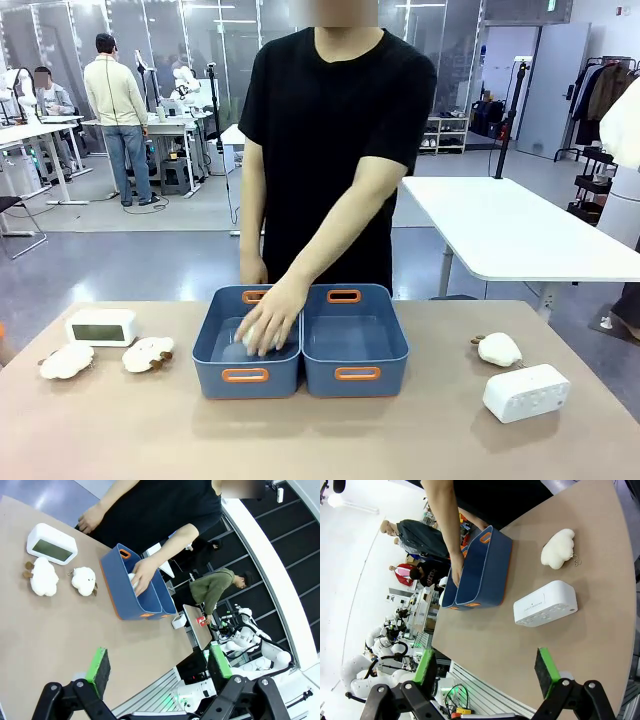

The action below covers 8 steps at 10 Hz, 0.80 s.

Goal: Sort the digital clocks into the basket.
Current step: Pick up the Digital clock from the table and place it into the empty Plastic storage basket.

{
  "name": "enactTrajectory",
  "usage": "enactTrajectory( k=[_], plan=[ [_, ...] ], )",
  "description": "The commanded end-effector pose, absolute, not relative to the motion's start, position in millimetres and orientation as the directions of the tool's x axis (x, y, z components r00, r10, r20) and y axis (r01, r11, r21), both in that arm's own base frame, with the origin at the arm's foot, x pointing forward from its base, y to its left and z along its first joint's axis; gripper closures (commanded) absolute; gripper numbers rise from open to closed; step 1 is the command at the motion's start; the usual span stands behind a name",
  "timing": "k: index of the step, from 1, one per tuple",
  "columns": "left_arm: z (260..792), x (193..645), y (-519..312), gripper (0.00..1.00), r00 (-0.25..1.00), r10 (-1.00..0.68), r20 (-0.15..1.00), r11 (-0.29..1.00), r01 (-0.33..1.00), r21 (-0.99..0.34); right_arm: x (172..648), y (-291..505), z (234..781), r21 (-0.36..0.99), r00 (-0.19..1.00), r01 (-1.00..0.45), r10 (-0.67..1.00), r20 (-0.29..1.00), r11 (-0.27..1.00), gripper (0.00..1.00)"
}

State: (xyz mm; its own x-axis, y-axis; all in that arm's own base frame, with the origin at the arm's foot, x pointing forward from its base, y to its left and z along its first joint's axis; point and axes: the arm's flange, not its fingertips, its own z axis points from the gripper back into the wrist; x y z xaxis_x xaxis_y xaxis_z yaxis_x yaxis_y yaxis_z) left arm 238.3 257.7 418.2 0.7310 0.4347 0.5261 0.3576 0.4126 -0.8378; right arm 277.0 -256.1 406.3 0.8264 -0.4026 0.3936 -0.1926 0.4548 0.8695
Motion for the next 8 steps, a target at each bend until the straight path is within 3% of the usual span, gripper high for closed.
enactTrajectory(
  k=[1,2,4,6,8],
  plan=[
    [418.1,238.3,257.8,0.00,0.731,0.435,0.526,0.413,0.358,-0.838,276.2,-256.5,406.7,0.870,0.826,-0.202,-0.400,0.398,0.449,0.00],
    [434.0,258.5,255.8,0.00,0.686,0.435,0.584,0.511,0.346,-0.787,276.2,-256.5,406.7,0.870,0.826,-0.202,-0.400,0.398,0.449,0.00],
    [466.5,326.6,246.4,0.00,0.703,0.259,0.663,0.659,0.373,-0.653,276.2,-256.5,406.7,0.870,0.826,-0.202,-0.400,0.398,0.449,0.00],
    [505.2,387.4,211.6,0.00,0.679,-0.103,0.727,0.662,0.592,-0.459,276.2,-256.5,406.7,0.870,0.826,-0.202,-0.400,0.398,0.449,0.00],
    [518.0,431.8,177.6,0.00,0.603,-0.397,0.692,0.731,0.664,-0.159,276.2,-256.5,406.7,0.870,0.826,-0.202,-0.400,0.398,0.449,0.00]
  ],
)
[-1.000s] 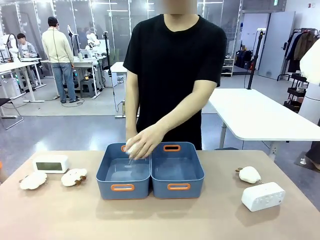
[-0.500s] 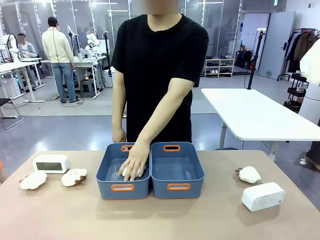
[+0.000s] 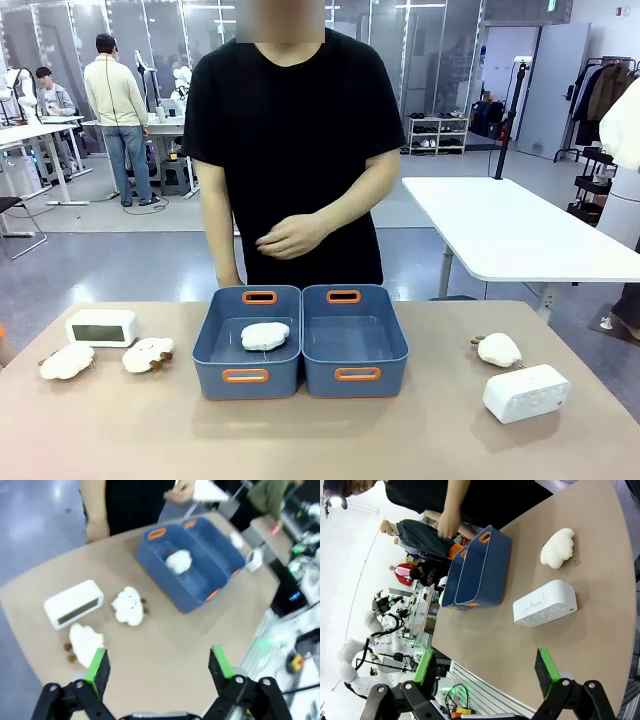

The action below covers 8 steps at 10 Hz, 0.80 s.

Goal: Sort the digital clocks into the basket.
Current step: Pick up the Digital clock from the table and place it into the empty Plastic storage basket.

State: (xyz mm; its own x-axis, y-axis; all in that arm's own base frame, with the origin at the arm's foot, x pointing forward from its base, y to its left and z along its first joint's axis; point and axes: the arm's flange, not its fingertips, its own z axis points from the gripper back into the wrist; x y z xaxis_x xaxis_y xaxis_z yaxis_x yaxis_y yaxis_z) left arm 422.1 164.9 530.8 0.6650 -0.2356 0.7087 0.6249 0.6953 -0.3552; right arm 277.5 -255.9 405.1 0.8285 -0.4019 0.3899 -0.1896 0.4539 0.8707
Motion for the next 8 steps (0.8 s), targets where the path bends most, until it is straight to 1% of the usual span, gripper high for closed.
enactTrajectory(
  k=[1,2,3,4,5,6,7,8],
  plan=[
    [516.2,457.9,160.2,0.00,0.578,-0.472,0.666,0.711,0.696,-0.099,276.2,-256.5,406.7,0.870,0.826,-0.202,-0.400,0.398,0.449,0.00],
    [516.7,470.4,146.1,0.00,0.585,-0.532,0.612,0.706,0.706,-0.062,276.2,-256.5,406.7,0.870,0.826,-0.202,-0.400,0.398,0.449,0.00],
    [522.9,477.2,134.2,0.00,0.616,-0.495,0.613,0.711,0.693,-0.123,276.2,-256.5,406.7,0.870,0.826,-0.202,-0.400,0.398,0.449,0.00],
    [528.5,464.3,142.0,0.00,0.601,-0.477,0.641,0.694,0.705,-0.145,276.2,-256.5,406.7,0.870,0.826,-0.202,-0.400,0.398,0.449,0.00],
    [528.5,464.3,142.0,0.00,0.601,-0.477,0.641,0.694,0.705,-0.145,276.2,-256.5,406.7,0.870,0.826,-0.202,-0.400,0.398,0.449,0.00],
    [520.9,477.9,132.0,0.00,0.592,-0.520,0.616,0.686,0.719,-0.112,276.2,-256.5,406.7,0.870,0.826,-0.202,-0.400,0.398,0.449,0.00],
    [513.7,488.8,121.5,0.00,0.500,-0.715,0.489,0.588,0.809,0.033,276.2,-256.5,406.7,0.870,0.826,-0.202,-0.400,0.398,0.449,0.00],
    [504.5,518.8,112.7,0.00,0.387,-0.813,0.436,0.492,0.856,0.158,276.2,-256.5,406.7,0.870,0.826,-0.202,-0.400,0.398,0.449,0.00]
  ],
)
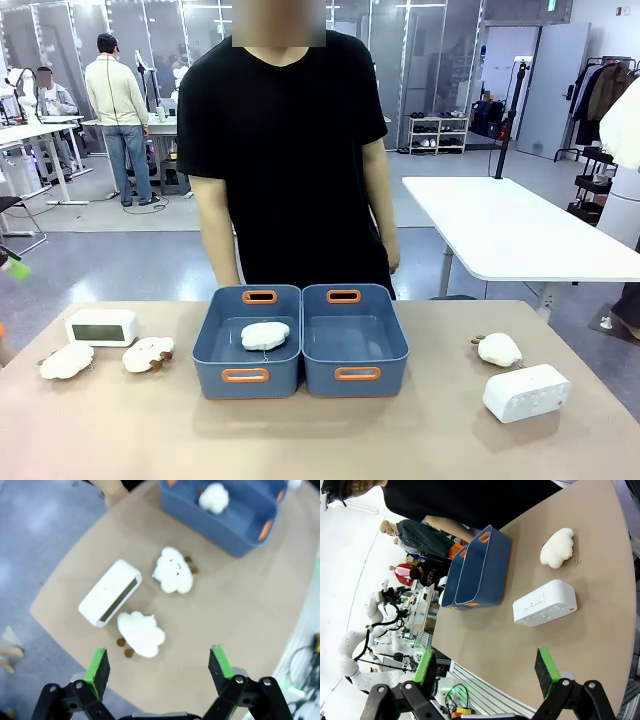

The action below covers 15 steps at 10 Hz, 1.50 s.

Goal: Sort the digital clocks into the basket.
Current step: Pick up the Digital clock from the table and place it into the empty Plastic storage basket.

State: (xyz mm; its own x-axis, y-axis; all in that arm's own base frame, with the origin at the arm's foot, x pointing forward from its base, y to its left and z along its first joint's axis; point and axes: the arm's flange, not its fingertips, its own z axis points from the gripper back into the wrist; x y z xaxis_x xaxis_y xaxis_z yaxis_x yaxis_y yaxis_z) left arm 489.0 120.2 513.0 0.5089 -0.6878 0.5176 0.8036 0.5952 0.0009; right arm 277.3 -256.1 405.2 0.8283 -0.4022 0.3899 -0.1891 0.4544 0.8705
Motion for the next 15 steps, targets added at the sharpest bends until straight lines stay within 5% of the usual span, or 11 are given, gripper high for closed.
enactTrajectory(
  k=[1,3,5,7,10,15],
  plan=[
    [492.0,548.2,103.1,0.00,0.264,-0.889,0.375,0.366,0.901,0.232,276.2,-256.5,406.7,0.870,0.826,-0.202,-0.400,0.398,0.449,0.00],
    [448.0,603.6,76.8,0.00,0.044,-0.969,0.242,0.121,0.942,0.313,276.2,-256.5,406.7,0.870,0.826,-0.202,-0.400,0.398,0.449,0.00],
    [424.1,629.3,58.3,0.00,0.009,-0.989,0.146,0.048,0.963,0.265,276.2,-256.5,406.7,0.870,0.826,-0.202,-0.400,0.398,0.449,0.00],
    [403.0,648.4,47.5,0.00,0.009,-0.999,0.053,0.022,0.969,0.248,276.2,-256.5,406.7,0.870,0.826,-0.202,-0.400,0.398,0.449,0.00],
    [372.3,664.2,49.2,0.00,0.061,-0.996,0.065,0.068,0.992,0.108,276.2,-256.5,406.7,0.870,0.826,-0.202,-0.400,0.398,0.449,0.00],
    [319.2,676.6,40.4,0.00,0.064,-0.997,0.038,0.067,0.992,0.107,276.2,-256.5,406.7,0.870,0.826,-0.202,-0.400,0.398,0.449,0.00]
  ],
)
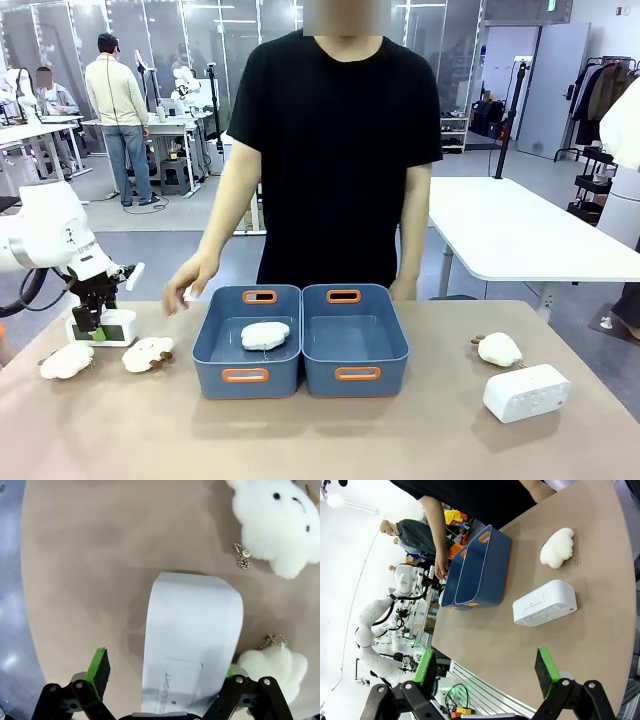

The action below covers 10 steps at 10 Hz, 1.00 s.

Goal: Sort the digital clocks into the basket.
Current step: Pick up the Digital clock from the table and place it into the empty Plastic storage basket.

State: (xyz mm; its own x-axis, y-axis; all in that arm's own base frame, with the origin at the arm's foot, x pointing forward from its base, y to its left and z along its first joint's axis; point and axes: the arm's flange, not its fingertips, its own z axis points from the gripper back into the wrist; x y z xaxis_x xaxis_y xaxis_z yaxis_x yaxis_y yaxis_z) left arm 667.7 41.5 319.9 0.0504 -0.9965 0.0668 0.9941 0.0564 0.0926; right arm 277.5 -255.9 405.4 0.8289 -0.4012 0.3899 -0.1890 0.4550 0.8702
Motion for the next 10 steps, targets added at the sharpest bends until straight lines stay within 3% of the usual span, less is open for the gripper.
enactTrajectory(
  k=[1,2,3,5,6,7,8,10],
  plan=[
    [323.0,672.9,42.2,0.58,0.059,-0.997,0.039,0.062,0.995,0.084,276.2,-256.5,406.7,0.870,0.826,-0.202,-0.400,0.398,0.449,0.00],
    [341.2,667.5,52.5,0.60,0.070,-0.995,0.073,0.075,0.995,0.072,276.2,-256.5,406.7,0.870,0.826,-0.202,-0.400,0.398,0.449,0.00],
    [367.7,662.5,69.2,1.00,0.085,-0.990,0.113,0.092,0.994,0.058,276.2,-256.5,406.7,0.870,0.826,-0.202,-0.400,0.398,0.449,0.00],
    [425.3,639.3,108.5,1.00,0.132,-0.955,0.267,0.155,0.986,0.065,276.2,-256.5,406.7,0.870,0.826,-0.202,-0.400,0.398,0.449,0.00],
    [457.0,621.7,147.6,0.88,0.220,-0.922,0.320,0.253,0.965,0.066,276.2,-256.5,406.7,0.870,0.826,-0.202,-0.400,0.398,0.449,0.00],
    [479.3,604.3,199.2,0.97,0.299,-0.847,0.440,0.332,0.943,-0.001,276.2,-256.5,406.7,0.870,0.826,-0.202,-0.400,0.398,0.449,0.00],
    [483.9,585.9,234.4,0.99,0.368,-0.821,0.436,0.423,0.905,0.033,276.2,-256.5,406.7,0.870,0.826,-0.202,-0.400,0.398,0.449,0.00],
    [490.8,554.3,274.0,0.99,0.409,-0.675,0.614,0.477,0.877,-0.059,276.2,-256.5,406.7,0.870,0.826,-0.202,-0.400,0.398,0.449,0.00]
  ],
)
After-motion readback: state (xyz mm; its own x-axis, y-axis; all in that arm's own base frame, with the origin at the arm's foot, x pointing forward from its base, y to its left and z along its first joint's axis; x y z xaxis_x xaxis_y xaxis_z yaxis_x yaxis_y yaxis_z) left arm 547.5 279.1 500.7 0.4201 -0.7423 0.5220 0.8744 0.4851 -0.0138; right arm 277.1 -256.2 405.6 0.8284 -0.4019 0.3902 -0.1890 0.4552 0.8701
